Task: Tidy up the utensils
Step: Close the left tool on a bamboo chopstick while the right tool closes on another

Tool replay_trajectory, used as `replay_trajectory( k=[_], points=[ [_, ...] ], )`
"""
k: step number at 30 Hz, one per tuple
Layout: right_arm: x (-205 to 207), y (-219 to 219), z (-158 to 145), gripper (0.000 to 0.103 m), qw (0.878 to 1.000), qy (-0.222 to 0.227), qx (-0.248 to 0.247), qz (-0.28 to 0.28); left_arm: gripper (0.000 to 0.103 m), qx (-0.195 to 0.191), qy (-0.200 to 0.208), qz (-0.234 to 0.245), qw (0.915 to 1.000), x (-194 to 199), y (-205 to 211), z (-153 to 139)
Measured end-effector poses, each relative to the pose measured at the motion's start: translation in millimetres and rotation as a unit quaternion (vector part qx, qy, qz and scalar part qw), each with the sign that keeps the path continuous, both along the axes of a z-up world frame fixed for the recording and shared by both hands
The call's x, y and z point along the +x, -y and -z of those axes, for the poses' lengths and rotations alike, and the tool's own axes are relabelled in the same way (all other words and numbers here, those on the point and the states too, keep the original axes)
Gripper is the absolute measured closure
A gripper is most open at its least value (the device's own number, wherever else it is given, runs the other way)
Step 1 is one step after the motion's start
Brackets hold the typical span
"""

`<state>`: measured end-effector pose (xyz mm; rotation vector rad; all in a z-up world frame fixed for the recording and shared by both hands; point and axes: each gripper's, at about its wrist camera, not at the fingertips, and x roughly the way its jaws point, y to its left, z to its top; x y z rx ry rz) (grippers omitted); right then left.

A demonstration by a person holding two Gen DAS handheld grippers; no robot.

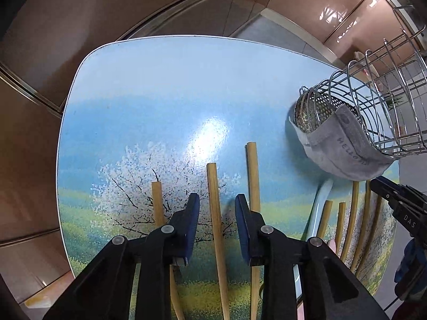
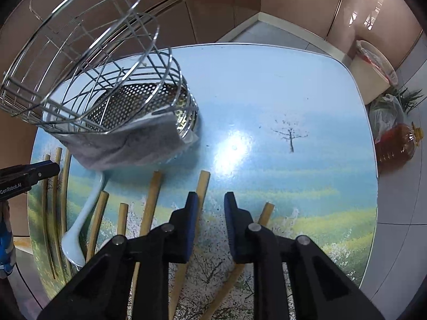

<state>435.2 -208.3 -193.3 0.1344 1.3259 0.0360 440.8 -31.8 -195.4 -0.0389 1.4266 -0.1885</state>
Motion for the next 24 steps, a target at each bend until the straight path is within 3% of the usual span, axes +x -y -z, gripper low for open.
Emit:
replay_trajectory(
  k=[8, 14, 24],
  points=[
    [3.4, -7.8, 5.1, 0.086, 1.000, -0.004, -0.005, -0.004, 0.078, -0.001, 0.001, 0.002, 1.0000, 2.4, -2.4, -0.6],
    [2.2, -5.8, 5.6, 0.093, 1.000, -0.006, -0.010, -0.002, 0.080, 0.003, 0.002, 0.004, 1.0000, -2.7, -1.5, 0.3],
    [-3.9, -11.3, 6.4, 0.096, 1.000, -0.007, -0.005, 0.004, 0.095, 0.012, 0.001, 0.001, 0.9999, -4.2, -4.2, 2.1]
  ],
)
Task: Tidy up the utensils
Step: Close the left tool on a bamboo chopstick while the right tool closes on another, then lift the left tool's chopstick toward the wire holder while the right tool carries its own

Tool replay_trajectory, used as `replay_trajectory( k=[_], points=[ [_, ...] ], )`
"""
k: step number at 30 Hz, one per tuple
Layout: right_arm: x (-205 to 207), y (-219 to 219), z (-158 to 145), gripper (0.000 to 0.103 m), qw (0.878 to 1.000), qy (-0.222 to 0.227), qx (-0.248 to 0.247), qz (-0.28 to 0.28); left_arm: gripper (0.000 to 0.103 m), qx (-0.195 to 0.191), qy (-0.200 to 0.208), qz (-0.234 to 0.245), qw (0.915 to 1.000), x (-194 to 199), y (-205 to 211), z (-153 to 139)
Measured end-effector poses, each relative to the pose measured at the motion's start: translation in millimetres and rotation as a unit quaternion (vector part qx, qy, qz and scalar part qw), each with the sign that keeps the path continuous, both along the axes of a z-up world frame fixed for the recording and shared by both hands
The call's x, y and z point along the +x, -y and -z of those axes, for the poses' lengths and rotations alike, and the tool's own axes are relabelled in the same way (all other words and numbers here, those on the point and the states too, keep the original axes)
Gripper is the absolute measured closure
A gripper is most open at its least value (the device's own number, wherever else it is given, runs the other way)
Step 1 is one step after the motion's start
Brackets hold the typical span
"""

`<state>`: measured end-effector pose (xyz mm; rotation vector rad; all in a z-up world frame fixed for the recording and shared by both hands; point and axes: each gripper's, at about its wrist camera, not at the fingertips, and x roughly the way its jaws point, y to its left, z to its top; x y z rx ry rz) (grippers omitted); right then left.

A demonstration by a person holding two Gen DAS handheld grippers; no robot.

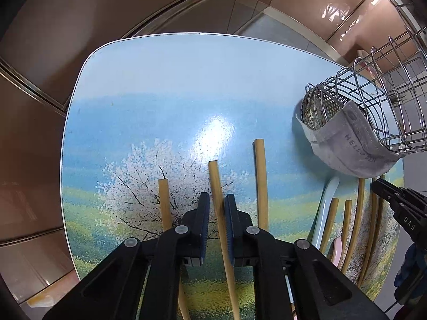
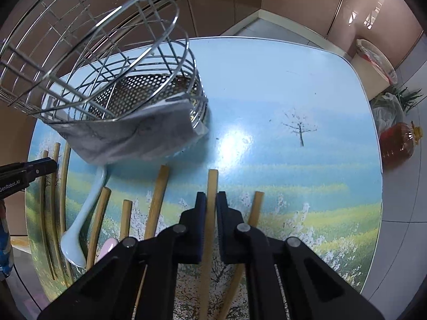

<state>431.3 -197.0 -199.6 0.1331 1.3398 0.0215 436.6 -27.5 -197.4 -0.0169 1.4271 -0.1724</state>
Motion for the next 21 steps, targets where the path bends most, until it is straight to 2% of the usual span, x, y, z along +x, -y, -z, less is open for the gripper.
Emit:
replay_trajectory(
  k=[10, 15, 21],
  points=[
    [-14.9, -1.1, -3.9, 0.096, 1.000, 0.014, 0.023, 0.008, 0.097, -0.010, 0.008, -0.018, 0.9998, -11.4, -4.8, -2.1],
    [-38.7, -5.2, -20.6, 0.096, 0.998, 0.045, 0.046, 0.001, 0.097, -0.028, 0.036, -0.032, 0.9984, -29.5, -17.7, -22.4],
    [-81.5, -13.0, -56.8, 0.096, 0.992, 0.100, 0.074, -0.014, 0.097, -0.046, 0.078, -0.035, 0.9953, -68.5, -28.3, -60.8]
  ],
)
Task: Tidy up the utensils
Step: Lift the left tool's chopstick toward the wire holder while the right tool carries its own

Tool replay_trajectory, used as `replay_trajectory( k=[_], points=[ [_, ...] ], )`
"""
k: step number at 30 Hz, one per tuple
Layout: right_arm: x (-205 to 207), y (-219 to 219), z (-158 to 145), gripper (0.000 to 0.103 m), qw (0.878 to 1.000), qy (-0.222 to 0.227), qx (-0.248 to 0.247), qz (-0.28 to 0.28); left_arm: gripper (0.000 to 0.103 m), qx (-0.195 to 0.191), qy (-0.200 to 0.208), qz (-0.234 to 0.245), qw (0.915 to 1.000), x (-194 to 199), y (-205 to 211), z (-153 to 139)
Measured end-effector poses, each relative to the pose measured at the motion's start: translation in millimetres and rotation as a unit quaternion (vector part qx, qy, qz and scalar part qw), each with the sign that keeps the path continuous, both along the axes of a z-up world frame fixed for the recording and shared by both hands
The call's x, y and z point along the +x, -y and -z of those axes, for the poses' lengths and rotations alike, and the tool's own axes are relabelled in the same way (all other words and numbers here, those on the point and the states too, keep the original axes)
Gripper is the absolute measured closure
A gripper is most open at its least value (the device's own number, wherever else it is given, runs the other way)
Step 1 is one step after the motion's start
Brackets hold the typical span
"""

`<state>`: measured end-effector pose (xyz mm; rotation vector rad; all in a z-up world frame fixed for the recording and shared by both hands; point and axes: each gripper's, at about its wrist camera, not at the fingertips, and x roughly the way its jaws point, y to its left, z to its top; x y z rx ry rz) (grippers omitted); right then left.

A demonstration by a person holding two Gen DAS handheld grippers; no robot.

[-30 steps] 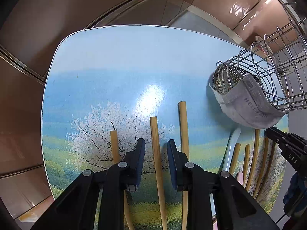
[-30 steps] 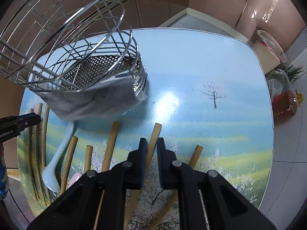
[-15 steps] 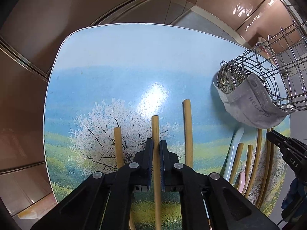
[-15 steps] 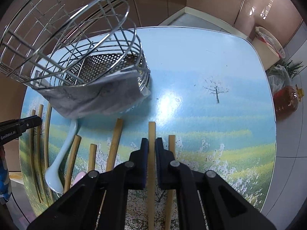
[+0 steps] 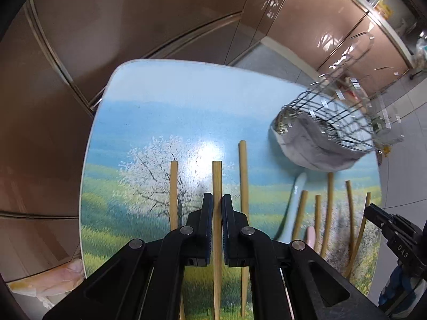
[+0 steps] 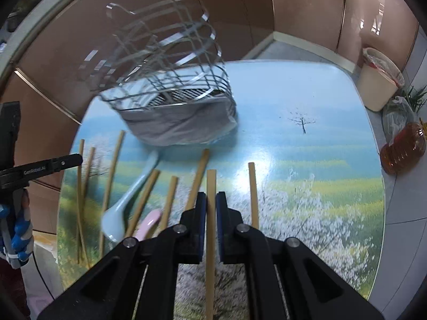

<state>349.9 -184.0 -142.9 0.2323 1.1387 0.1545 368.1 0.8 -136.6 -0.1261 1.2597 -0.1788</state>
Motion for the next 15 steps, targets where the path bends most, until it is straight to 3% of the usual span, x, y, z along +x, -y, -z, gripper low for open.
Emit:
replay_trajectory(
  k=[15],
  points=[
    [-121.6, -4.9, -95.0, 0.097, 0.989, 0.146, 0.009, -0.001, 0.097, -0.038, 0.134, -0.006, 0.9902, -122.0, -12.9, -95.4]
  ],
)
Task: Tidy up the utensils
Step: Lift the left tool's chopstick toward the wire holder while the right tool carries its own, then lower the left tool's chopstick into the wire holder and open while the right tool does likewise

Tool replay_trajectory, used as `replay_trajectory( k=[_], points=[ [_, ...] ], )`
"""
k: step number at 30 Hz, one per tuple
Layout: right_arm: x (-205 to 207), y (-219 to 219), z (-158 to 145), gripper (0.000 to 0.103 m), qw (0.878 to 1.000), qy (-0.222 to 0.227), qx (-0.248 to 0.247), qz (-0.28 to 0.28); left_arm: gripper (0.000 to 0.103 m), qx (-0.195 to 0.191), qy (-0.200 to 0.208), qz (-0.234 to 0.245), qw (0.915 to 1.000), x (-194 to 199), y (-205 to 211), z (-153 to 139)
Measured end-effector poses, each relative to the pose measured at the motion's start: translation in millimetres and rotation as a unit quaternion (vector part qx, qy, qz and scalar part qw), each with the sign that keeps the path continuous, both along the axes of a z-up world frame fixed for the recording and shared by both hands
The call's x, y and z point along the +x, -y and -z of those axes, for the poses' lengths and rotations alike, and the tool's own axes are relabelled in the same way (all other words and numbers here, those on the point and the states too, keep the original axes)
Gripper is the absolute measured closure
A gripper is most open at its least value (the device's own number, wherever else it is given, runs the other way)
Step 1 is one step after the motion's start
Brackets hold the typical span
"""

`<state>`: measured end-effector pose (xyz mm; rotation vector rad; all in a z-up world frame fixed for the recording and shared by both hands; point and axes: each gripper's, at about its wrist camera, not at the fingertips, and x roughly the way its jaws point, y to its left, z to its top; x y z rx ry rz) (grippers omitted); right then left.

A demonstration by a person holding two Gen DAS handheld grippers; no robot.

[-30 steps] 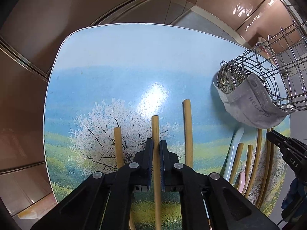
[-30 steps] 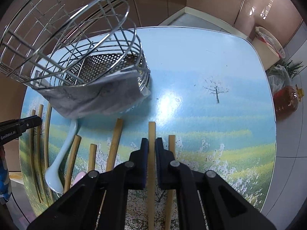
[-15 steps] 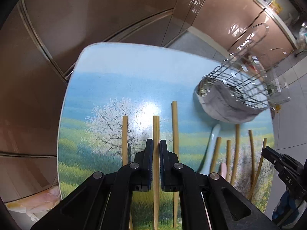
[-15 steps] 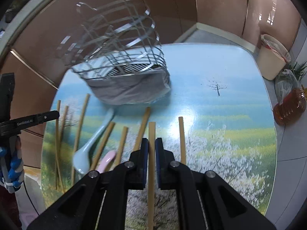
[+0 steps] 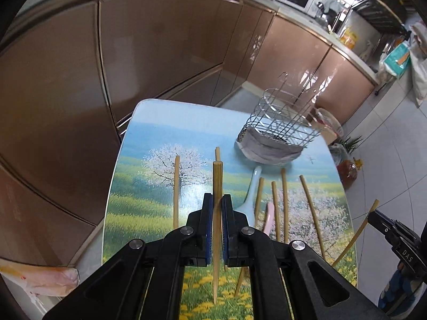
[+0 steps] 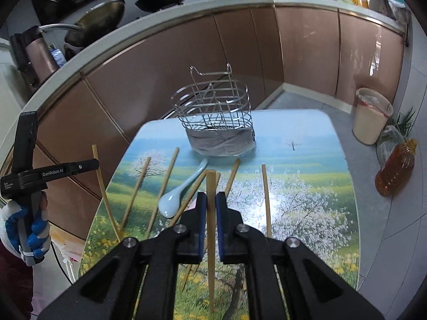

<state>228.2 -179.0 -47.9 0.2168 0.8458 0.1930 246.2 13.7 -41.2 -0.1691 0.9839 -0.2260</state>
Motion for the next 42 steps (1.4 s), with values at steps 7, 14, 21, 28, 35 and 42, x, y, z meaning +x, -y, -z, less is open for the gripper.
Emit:
replay_trajectory(
  k=[7, 14, 21, 28, 35, 42],
  points=[
    [-41.8, -3.9, -40.4, 0.097, 0.999, 0.052, -0.001, 0.007, 0.097, -0.003, 0.047, -0.006, 0.9989, -35.4, -6.8, -38.5],
    [-51.7, -12.2, -82.8, 0.097, 0.996, 0.094, -0.011, 0.004, 0.097, -0.014, 0.086, -0.016, 0.9961, -48.3, -17.2, -78.4],
    [-26.4, -12.1, -139.3, 0.097, 0.991, 0.134, -0.019, 0.008, 0.098, -0.039, 0.120, -0.018, 0.9918, -28.2, -13.6, -126.2],
    [25.0, -5.3, -185.8, 0.097, 0.985, 0.168, -0.033, 0.017, 0.098, -0.063, 0.157, -0.010, 0.9856, 17.9, 7.1, -171.0],
    [87.8, 6.4, -202.9, 0.097, 0.982, 0.186, -0.039, 0.024, 0.098, -0.074, 0.187, -0.005, 0.9796, 80.5, 40.1, -188.7],
    [146.6, 15.8, -171.0, 0.097, 0.982, 0.180, -0.039, 0.027, 0.098, -0.063, 0.193, -0.007, 0.9793, 132.5, 70.2, -156.2]
  ],
)
